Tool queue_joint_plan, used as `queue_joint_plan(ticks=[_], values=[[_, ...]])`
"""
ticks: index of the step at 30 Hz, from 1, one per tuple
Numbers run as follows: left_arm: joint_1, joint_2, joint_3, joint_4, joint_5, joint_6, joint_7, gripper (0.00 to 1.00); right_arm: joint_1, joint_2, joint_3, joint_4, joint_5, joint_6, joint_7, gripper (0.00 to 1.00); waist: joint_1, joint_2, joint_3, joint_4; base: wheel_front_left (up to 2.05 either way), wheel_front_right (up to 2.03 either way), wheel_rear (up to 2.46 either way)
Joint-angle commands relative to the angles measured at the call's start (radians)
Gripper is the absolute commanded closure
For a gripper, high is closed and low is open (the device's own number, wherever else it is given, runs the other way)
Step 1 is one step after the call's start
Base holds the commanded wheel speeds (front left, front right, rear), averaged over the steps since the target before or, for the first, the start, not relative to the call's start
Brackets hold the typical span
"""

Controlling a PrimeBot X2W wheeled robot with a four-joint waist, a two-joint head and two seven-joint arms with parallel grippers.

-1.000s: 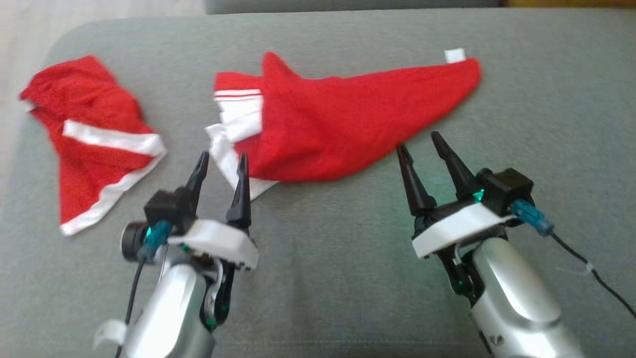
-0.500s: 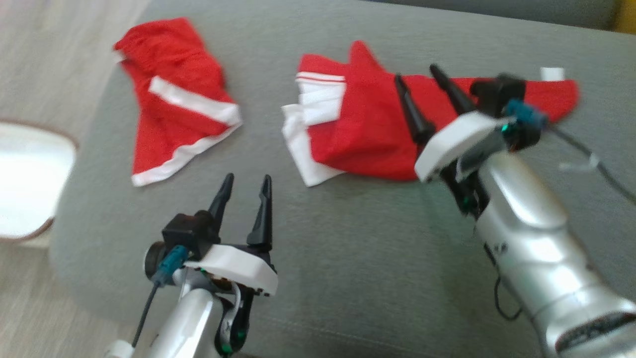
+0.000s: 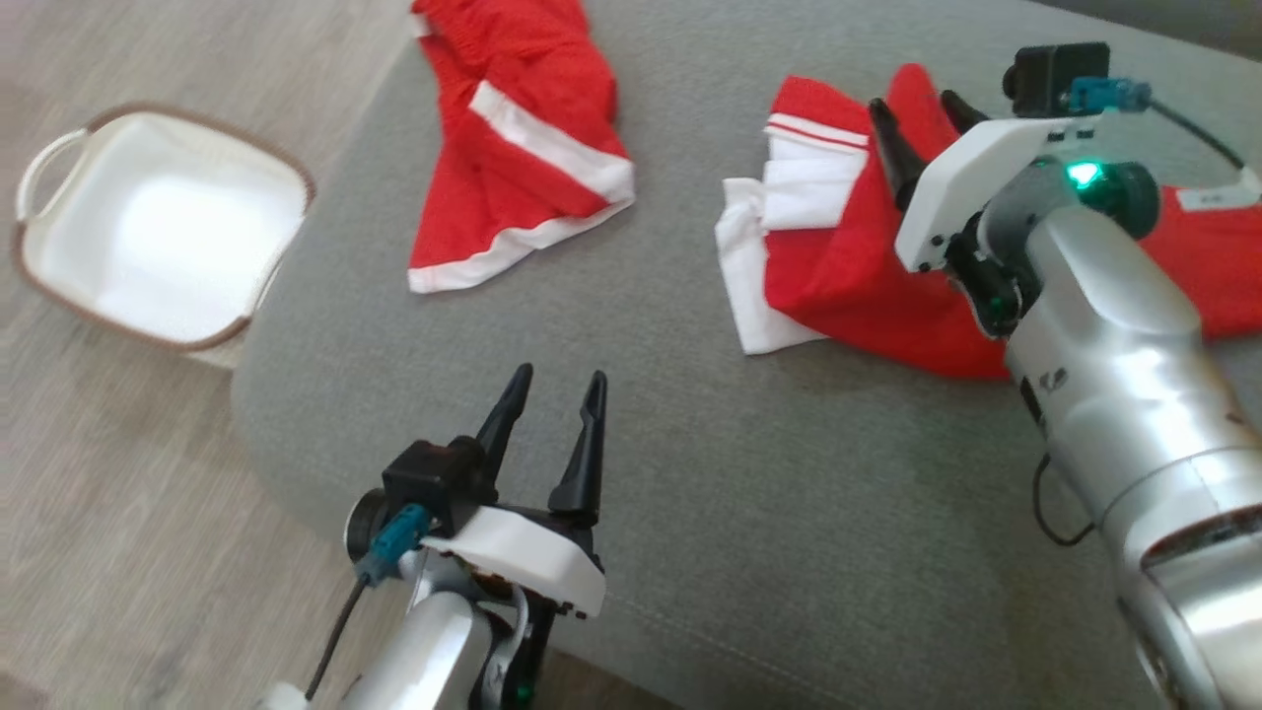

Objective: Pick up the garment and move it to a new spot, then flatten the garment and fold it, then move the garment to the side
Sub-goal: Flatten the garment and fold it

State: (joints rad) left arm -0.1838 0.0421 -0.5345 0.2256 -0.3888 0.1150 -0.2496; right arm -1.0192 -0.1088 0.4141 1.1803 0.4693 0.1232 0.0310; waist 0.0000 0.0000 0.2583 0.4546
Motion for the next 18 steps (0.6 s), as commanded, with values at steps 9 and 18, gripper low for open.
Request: queue_joint_plan(ticks=[9, 18], values=[[-0.018, 0.008, 0.023, -0.042, -0.015, 0.016, -0.012, 0.00, -0.067, 0.020, -0.015, 0.085, -0.047, 0.008, 0.025, 1.00, 0.0000, 0.0000, 0.023, 0.016, 0.00, 0.00, 0.00], [-0.020, 0.008, 0.034, -0.031, -0.006, 0.011, -0.012, 0.00, -0.113, 0.037, -0.051, 0.057, -0.022, 0.008, -0.135, 1.00, 0.0000, 0.0000, 0.007, -0.067, 0.00, 0.00, 0.00]])
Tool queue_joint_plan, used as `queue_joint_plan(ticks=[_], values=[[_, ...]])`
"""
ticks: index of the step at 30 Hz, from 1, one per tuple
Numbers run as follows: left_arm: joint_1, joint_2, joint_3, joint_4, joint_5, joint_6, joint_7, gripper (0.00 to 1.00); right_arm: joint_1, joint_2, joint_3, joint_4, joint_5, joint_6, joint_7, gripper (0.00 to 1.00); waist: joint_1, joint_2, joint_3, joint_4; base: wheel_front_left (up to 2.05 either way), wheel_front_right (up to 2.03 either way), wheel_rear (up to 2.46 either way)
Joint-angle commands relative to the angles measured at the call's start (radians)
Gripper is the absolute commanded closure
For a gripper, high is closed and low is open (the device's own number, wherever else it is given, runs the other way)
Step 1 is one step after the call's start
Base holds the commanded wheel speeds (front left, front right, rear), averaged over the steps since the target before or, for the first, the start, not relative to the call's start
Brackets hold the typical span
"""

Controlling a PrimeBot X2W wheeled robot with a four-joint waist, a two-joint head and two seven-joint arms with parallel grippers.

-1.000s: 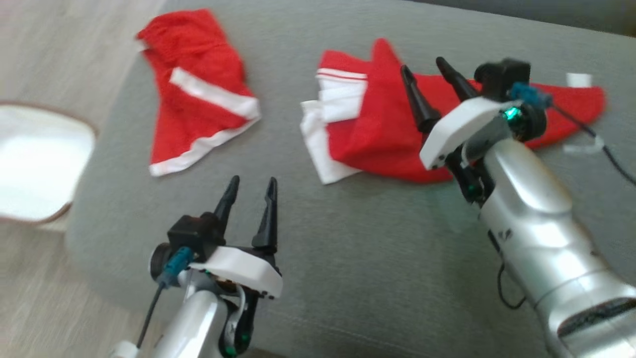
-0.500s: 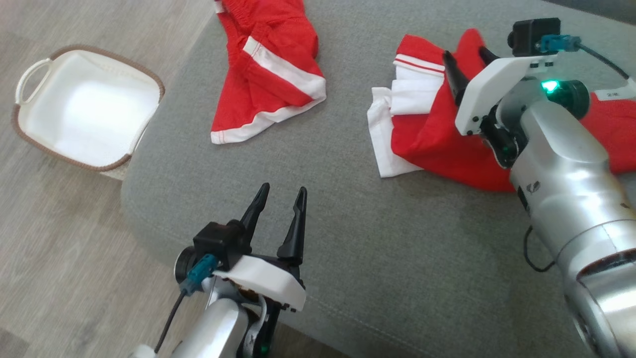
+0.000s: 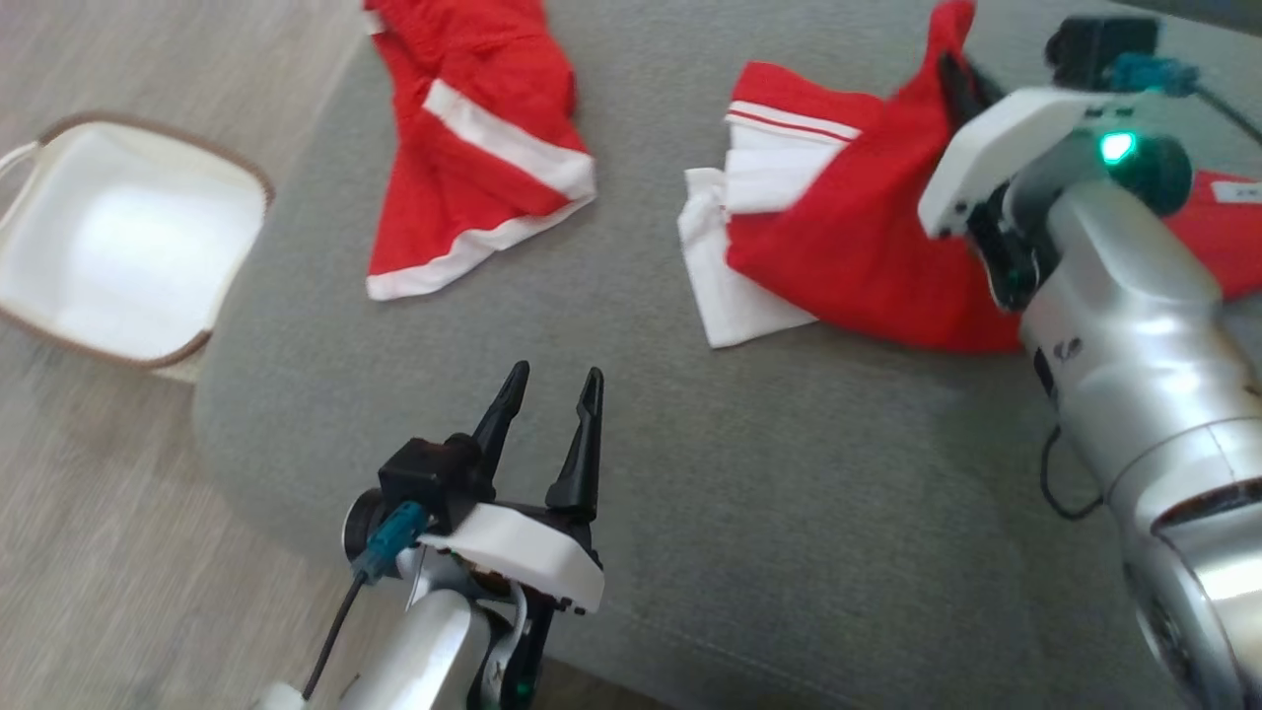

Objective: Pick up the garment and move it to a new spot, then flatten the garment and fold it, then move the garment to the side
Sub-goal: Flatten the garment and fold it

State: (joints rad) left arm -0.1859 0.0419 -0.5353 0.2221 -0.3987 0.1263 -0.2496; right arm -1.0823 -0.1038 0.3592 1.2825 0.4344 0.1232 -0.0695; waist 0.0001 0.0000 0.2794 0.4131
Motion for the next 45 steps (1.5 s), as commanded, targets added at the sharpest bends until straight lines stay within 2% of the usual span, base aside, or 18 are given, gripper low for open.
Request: queue_joint_plan(ticks=[1, 4, 10, 13, 15, 19, 22, 25, 28, 29, 30, 31, 34, 37, 40, 45], values=[[-0.019, 0.008, 0.036, -0.027, 0.006, -0.003, -0.012, 0.00, -0.060, 0.032, 0.001, -0.059, 0.018, 0.008, -0.060, 1.00, -0.0001, 0.0000, -0.021, -0.036, 0.00, 0.00, 0.00], [-0.018, 0.008, 0.037, -0.016, 0.011, -0.011, -0.012, 0.00, -0.095, 0.025, 0.006, -0.113, 0.035, 0.008, -0.126, 1.00, -0.0001, 0.0000, -0.047, -0.065, 0.00, 0.00, 0.00], [-0.014, 0.008, 0.038, -0.003, 0.015, -0.019, -0.012, 0.00, -0.160, -0.007, 0.039, -0.239, 0.071, 0.008, -0.177, 1.00, -0.0001, 0.0000, -0.084, -0.105, 0.00, 0.00, 0.00], [-0.008, 0.008, 0.044, 0.005, 0.017, -0.021, -0.012, 0.00, -0.158, -0.048, 0.096, -0.340, 0.090, 0.008, -0.188, 1.00, -0.0001, 0.0000, -0.099, -0.137, 0.00, 0.00, 0.00], [0.002, 0.008, 0.051, 0.012, 0.018, -0.023, -0.012, 0.00, -0.132, -0.098, 0.139, -0.418, 0.091, 0.008, -0.191, 1.00, -0.0001, 0.0000, -0.109, -0.164, 0.00, 0.00, 0.00], [0.022, 0.008, 0.062, 0.026, 0.031, -0.033, -0.012, 0.00, 0.002, -0.203, 0.117, -0.581, 0.131, 0.008, -0.192, 1.00, -0.0001, 0.0000, -0.124, -0.224, 0.00, 0.00, 0.00], [0.038, 0.008, 0.072, 0.028, 0.035, -0.033, -0.012, 0.00, 0.168, -0.256, 0.046, -0.627, 0.158, 0.008, -0.192, 1.00, -0.0001, 0.0000, -0.133, -0.276, 0.00, 0.00, 0.00], [0.046, 0.008, 0.076, 0.033, 0.042, -0.040, -0.012, 0.00, 0.350, -0.274, -0.034, -0.618, 0.170, 0.008, -0.192, 1.00, -0.0001, 0.0000, -0.136, -0.317, 0.00, 0.00, 0.00], [0.046, 0.008, 0.083, 0.041, 0.052, -0.048, -0.012, 0.00, 0.499, -0.260, -0.104, -0.576, 0.153, 0.008, -0.192, 1.00, -0.0001, 0.0000, -0.135, -0.354, 0.00, 0.00, 0.00], [0.044, 0.008, 0.085, 0.045, 0.057, -0.050, -0.012, 0.00, 0.537, -0.252, -0.131, -0.557, 0.140, 0.008, -0.192, 0.85, -0.0001, 0.0000, -0.135, -0.364, 0.00, 0.00, 0.00], [0.044, 0.008, 0.086, 0.049, 0.061, -0.054, -0.012, 0.00, 0.570, -0.245, -0.158, -0.528, 0.124, 0.008, -0.192, 0.51, -0.0001, 0.0000, -0.136, -0.372, 0.00, 0.00, 0.00], [0.043, 0.008, 0.087, 0.054, 0.064, -0.056, -0.012, 0.00, 0.592, -0.237, -0.190, -0.508, 0.107, 0.008, -0.192, 0.00, -0.0001, 0.0000, -0.136, -0.379, 0.00, 0.00, 0.00], [0.043, 0.008, 0.094, 0.065, 0.074, -0.064, -0.012, 0.00, 0.651, -0.193, -0.319, -0.520, 0.003, 0.008, -0.192, 0.00, -0.0001, 0.0000, -0.136, -0.397, 0.00, 0.00, 0.00], [0.046, 0.008, 0.096, 0.071, 0.077, -0.068, -0.012, 0.00, 0.675, -0.148, -0.345, -0.602, -0.099, 0.008, -0.192, 0.00, -0.0001, 0.0000, -0.137, -0.399, 0.00, 0.00, 0.00], [0.049, 0.008, 0.089, 0.073, 0.074, -0.070, -0.012, 0.00, 0.677, -0.103, -0.288, -0.679, -0.180, 0.008, -0.192, 0.00, -0.0001, 0.0000, -0.137, -0.388, 0.00, 0.00, 0.00], [0.044, 0.008, 0.067, 0.072, 0.055, -0.066, -0.012, 0.00, 0.629, -0.063, -0.110, -0.717, -0.269, 0.008, -0.191, 0.00, -0.0001, 0.0000, -0.132, -0.340, 0.00, 0.00, 0.00]])
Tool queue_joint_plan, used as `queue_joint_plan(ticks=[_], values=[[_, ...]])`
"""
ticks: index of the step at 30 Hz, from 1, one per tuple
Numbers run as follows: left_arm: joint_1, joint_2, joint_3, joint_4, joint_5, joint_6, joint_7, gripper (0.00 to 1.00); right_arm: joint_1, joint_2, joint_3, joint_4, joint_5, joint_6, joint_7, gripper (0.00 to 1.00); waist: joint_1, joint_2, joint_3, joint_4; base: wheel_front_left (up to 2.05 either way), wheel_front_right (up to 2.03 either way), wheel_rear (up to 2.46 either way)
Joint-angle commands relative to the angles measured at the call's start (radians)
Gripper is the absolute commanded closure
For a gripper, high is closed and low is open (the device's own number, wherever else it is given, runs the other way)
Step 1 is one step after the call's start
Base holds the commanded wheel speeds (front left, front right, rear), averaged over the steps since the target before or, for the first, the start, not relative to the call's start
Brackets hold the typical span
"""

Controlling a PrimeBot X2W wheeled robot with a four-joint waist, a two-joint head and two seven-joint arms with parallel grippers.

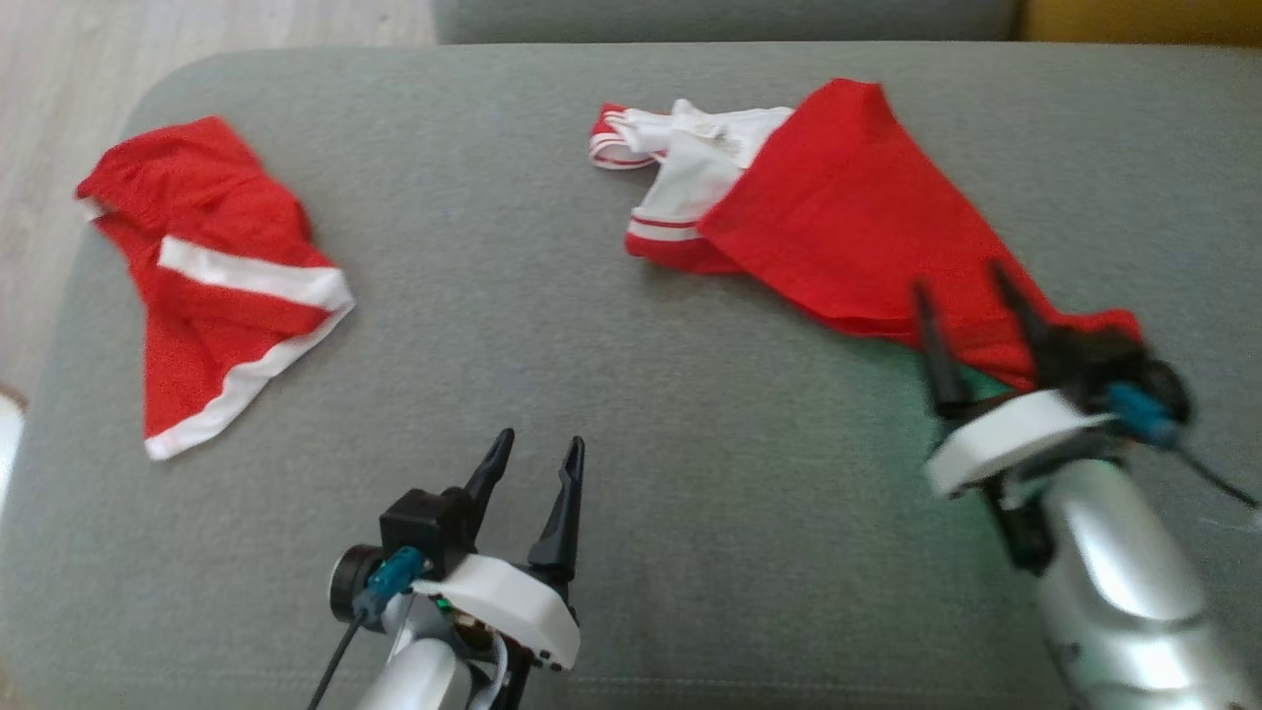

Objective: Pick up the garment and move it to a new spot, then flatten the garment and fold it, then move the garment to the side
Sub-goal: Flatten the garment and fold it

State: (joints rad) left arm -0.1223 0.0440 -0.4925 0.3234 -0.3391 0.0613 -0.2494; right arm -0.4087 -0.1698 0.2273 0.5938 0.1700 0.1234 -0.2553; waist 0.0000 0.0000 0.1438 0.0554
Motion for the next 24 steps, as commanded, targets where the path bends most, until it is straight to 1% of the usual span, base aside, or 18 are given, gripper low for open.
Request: queue_joint_plan(ticks=[1, 2, 3, 6, 10, 16, 24], values=[[-0.021, 0.006, 0.021, -0.030, -0.008, 0.000, -0.012, 0.00, -0.060, 0.009, 0.053, -0.021, -0.014, 0.007, -0.001, 0.00, 0.0000, 0.0000, 0.005, 0.031, 0.00, 0.00, 0.00], [-0.022, 0.006, 0.017, -0.030, -0.011, 0.001, -0.012, 0.00, -0.077, 0.012, 0.079, -0.011, -0.026, 0.007, 0.006, 0.00, 0.0000, 0.0000, 0.009, 0.044, 0.00, 0.00, 0.00], [-0.022, 0.006, 0.017, -0.030, -0.011, 0.001, -0.012, 0.00, -0.077, 0.012, 0.079, -0.011, -0.026, 0.007, 0.006, 0.00, 0.0000, 0.0000, 0.009, 0.044, 0.00, 0.00, 0.00], [-0.028, 0.006, 0.007, -0.034, -0.019, 0.005, -0.012, 0.00, -0.132, 0.022, 0.128, 0.035, -0.060, 0.007, 0.031, 0.00, 0.0000, 0.0000, 0.027, 0.089, 0.00, 0.00, 0.00], [-0.035, 0.006, -0.004, -0.041, -0.031, 0.010, -0.012, 0.00, -0.202, 0.026, 0.146, 0.109, -0.123, 0.007, 0.044, 0.00, 0.0000, 0.0000, 0.055, 0.141, 0.00, 0.00, 0.00], [-0.043, 0.006, -0.019, -0.054, -0.050, 0.018, -0.012, 0.00, -0.260, 0.040, 0.104, 0.206, -0.229, 0.007, 0.052, 0.00, 0.0000, 0.0000, 0.092, 0.186, 0.00, 0.00, 0.00], [-0.064, 0.006, -0.034, -0.068, -0.067, 0.027, -0.012, 0.00, -0.284, 0.061, 0.008, 0.269, -0.370, 0.007, 0.042, 0.00, 0.0000, 0.0000, 0.126, 0.195, 0.00, 0.00, 0.00]])
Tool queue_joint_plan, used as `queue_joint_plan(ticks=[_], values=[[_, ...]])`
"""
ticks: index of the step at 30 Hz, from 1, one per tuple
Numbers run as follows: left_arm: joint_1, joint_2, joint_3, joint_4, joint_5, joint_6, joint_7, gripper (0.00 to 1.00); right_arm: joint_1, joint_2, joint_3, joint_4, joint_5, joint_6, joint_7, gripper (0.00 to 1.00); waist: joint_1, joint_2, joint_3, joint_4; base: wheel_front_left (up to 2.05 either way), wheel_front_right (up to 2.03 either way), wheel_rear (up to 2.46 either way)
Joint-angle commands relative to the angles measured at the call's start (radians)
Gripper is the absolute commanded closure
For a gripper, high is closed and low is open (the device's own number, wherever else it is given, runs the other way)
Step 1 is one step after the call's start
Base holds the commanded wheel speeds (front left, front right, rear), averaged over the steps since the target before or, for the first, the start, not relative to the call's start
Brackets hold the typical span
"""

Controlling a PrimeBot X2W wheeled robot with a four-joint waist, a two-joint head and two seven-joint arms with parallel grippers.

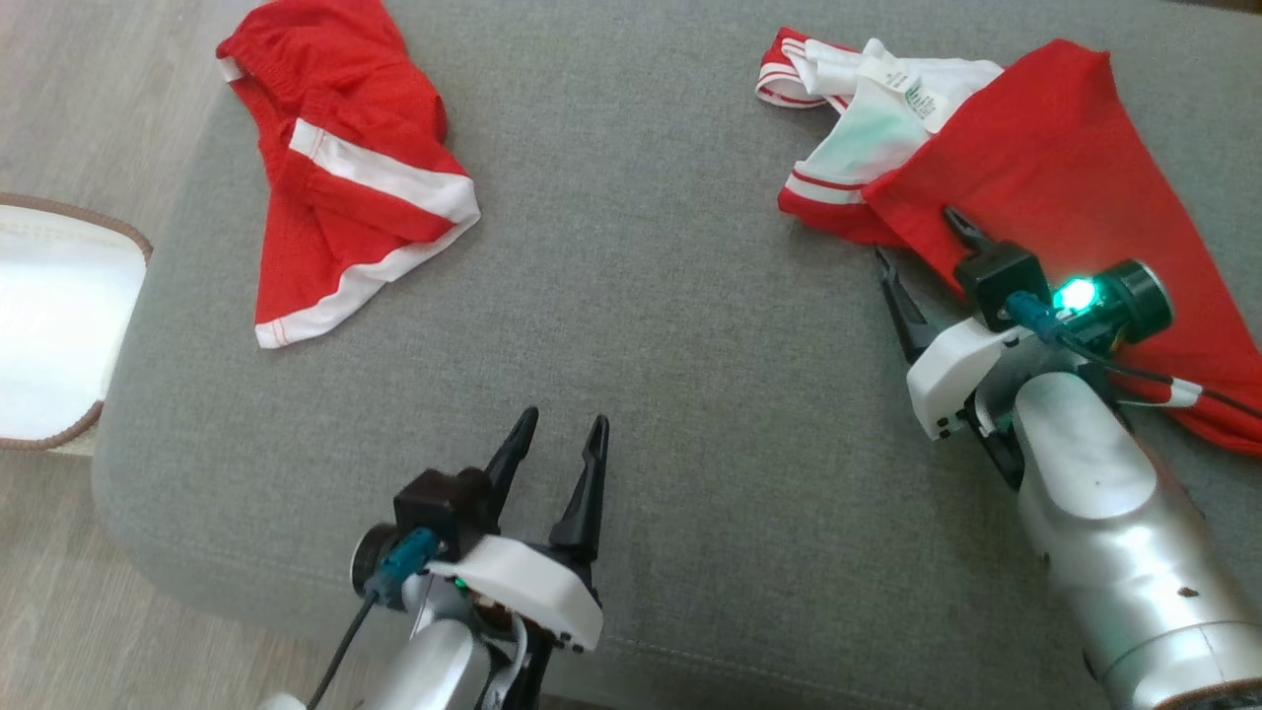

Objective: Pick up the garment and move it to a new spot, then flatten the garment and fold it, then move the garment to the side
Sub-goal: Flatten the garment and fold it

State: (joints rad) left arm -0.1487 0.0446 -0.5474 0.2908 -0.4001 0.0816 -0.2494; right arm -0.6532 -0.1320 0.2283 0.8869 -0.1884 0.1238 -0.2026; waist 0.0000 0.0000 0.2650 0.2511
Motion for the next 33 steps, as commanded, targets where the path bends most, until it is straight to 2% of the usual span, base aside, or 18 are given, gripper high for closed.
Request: queue_joint_plan(ticks=[1, 2, 3, 5, 6, 13, 18, 20, 23, 24, 28, 29, 30, 33], values=[[-0.041, 0.006, 0.020, -0.036, -0.007, 0.006, -0.012, 0.00, -0.041, 0.026, -0.003, -0.020, -0.025, 0.007, -0.014, 0.00, 0.0000, 0.0000, 0.008, -0.001, 0.00, 0.00, 0.00], [-0.044, 0.006, 0.020, -0.037, -0.008, 0.006, -0.012, 0.00, -0.043, 0.030, -0.013, -0.017, -0.037, 0.007, -0.016, 0.00, 0.0000, 0.0000, 0.010, -0.002, 0.00, 0.00, 0.00], [-0.047, 0.006, 0.020, -0.038, -0.009, 0.006, -0.012, 0.00, -0.044, 0.033, -0.021, -0.014, -0.048, 0.007, -0.019, 0.14, 0.0000, 0.0000, 0.013, -0.003, 0.00, 0.00, 0.00], [-0.052, 0.006, 0.020, -0.037, -0.007, 0.006, -0.012, 0.00, -0.048, 0.039, -0.038, -0.011, -0.065, 0.007, -0.025, 0.67, 0.0000, 0.0000, 0.016, -0.005, 0.00, 0.00, 0.00], [-0.053, 0.006, 0.020, -0.035, -0.005, 0.006, -0.012, 0.00, -0.049, 0.041, -0.048, -0.010, -0.071, 0.007, -0.028, 1.00, 0.0000, 0.0000, 0.016, -0.006, 0.00, 0.00, 0.00], [-0.048, 0.006, 0.032, -0.029, -0.001, 0.007, -0.012, 0.00, -0.063, 0.054, -0.098, -0.015, -0.073, 0.007, -0.048, 1.00, 0.0000, 0.0000, 0.010, -0.026, 0.00, 0.00, 0.00], [-0.045, 0.006, 0.038, -0.028, -0.003, 0.004, -0.012, 0.00, -0.098, 0.023, -0.150, -0.054, -0.039, 0.007, -0.056, 1.00, 0.0000, 0.0000, 0.005, -0.038, 0.00, 0.00, 0.00], [-0.045, 0.006, 0.039, -0.030, -0.004, 0.003, -0.012, 0.00, -0.130, -0.016, -0.181, -0.078, -0.023, 0.007, -0.057, 1.00, 0.0000, 0.0000, 0.003, -0.040, 0.00, 0.00, 0.00], [-0.045, 0.006, 0.043, -0.033, -0.001, -0.002, -0.012, 0.00, -0.194, -0.111, -0.213, -0.096, -0.031, 0.007, -0.048, 1.00, 0.0000, 0.0000, 0.004, -0.039, 0.00, 0.00, 0.00], [-0.045, 0.006, 0.043, -0.033, -0.001, -0.002, -0.012, 0.00, -0.194, -0.111, -0.213, -0.096, -0.031, 0.007, -0.048, 1.00, 0.0000, 0.0000, 0.004, -0.039, 0.00, 0.00, 0.00], [-0.043, 0.006, 0.040, -0.028, 0.003, -0.010, -0.012, 0.00, -0.277, -0.248, -0.246, -0.071, -0.068, 0.007, 0.008, 1.00, 0.0000, 0.0000, 0.005, -0.025, 0.00, 0.00, 0.00], [-0.042, 0.006, 0.039, -0.026, 0.004, -0.011, -0.012, 0.00, -0.292, -0.274, -0.262, -0.059, -0.077, 0.007, 0.028, 0.70, 0.0000, 0.0000, 0.006, -0.023, 0.00, 0.00, 0.00], [-0.041, 0.006, 0.036, -0.023, 0.005, -0.013, -0.012, 0.00, -0.304, -0.301, -0.279, -0.045, -0.092, 0.007, 0.050, 0.00, 0.0000, 0.0000, 0.007, -0.019, 0.00, 0.00, 0.00], [-0.042, 0.006, 0.025, -0.021, 0.006, -0.015, -0.012, 0.00, -0.338, -0.365, -0.374, -0.017, -0.120, 0.007, 0.081, 0.00, 0.0000, 0.0000, 0.014, -0.008, 0.00, 0.00, 0.00]])
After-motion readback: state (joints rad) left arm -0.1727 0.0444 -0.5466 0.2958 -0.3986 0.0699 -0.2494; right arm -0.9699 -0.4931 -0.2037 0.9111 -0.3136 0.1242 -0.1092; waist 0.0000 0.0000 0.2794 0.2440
